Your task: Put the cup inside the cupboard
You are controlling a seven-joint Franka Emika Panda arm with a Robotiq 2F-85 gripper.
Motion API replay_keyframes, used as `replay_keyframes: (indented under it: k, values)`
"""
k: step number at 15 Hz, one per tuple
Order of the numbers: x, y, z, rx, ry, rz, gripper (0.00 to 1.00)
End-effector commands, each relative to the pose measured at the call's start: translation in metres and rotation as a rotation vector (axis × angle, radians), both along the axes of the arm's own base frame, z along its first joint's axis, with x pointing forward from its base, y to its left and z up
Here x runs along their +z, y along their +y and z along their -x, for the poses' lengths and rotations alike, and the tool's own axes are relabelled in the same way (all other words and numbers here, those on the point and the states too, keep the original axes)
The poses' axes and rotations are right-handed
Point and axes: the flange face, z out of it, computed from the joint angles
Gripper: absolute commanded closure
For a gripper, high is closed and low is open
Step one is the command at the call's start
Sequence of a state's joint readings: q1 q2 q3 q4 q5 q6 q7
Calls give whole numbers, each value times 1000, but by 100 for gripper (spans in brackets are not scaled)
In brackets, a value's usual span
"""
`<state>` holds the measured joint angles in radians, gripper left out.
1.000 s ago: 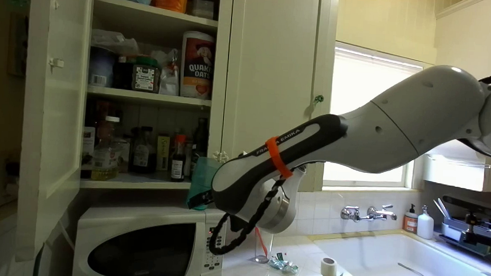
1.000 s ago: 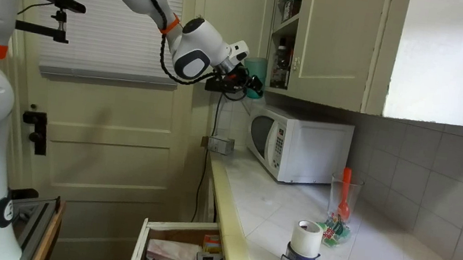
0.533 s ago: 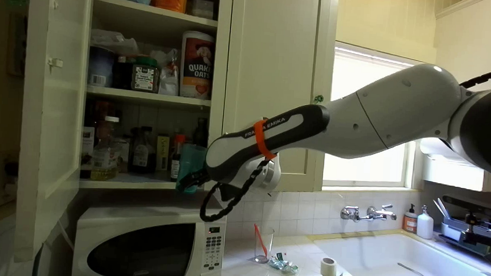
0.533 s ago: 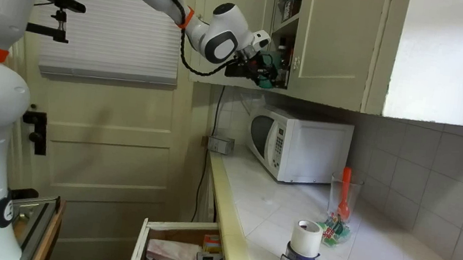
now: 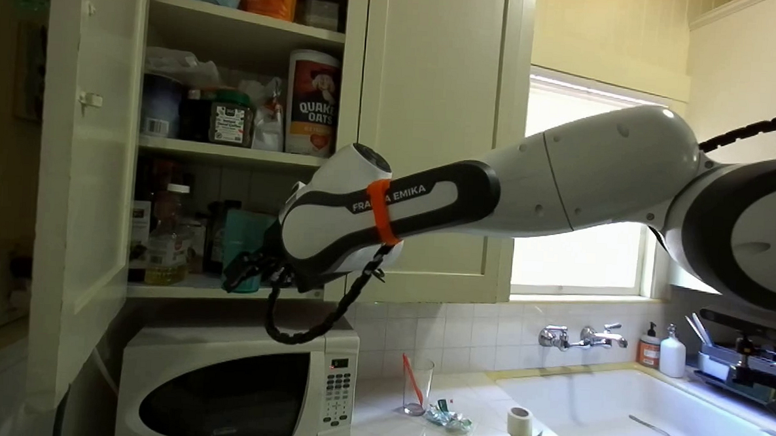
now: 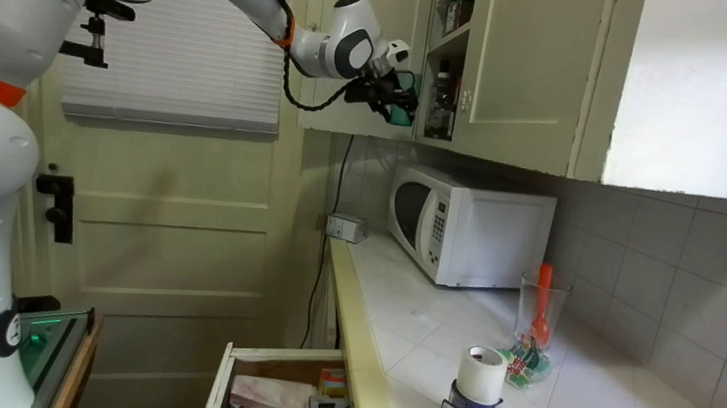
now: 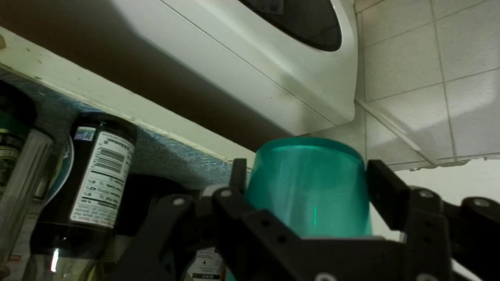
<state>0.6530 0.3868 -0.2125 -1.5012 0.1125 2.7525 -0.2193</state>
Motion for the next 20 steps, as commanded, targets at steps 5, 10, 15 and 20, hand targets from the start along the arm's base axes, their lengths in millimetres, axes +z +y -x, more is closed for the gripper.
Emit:
replay_keyframes:
  k: [5,10,15,20]
  values:
    - [5,-13,-22,-72,-9,-40,49]
    - [12,-25,-57,-206,3,-52,49]
    - [14,-6,-76,-193,51,19,49]
    - [13,21,-80,-182,62,82,49]
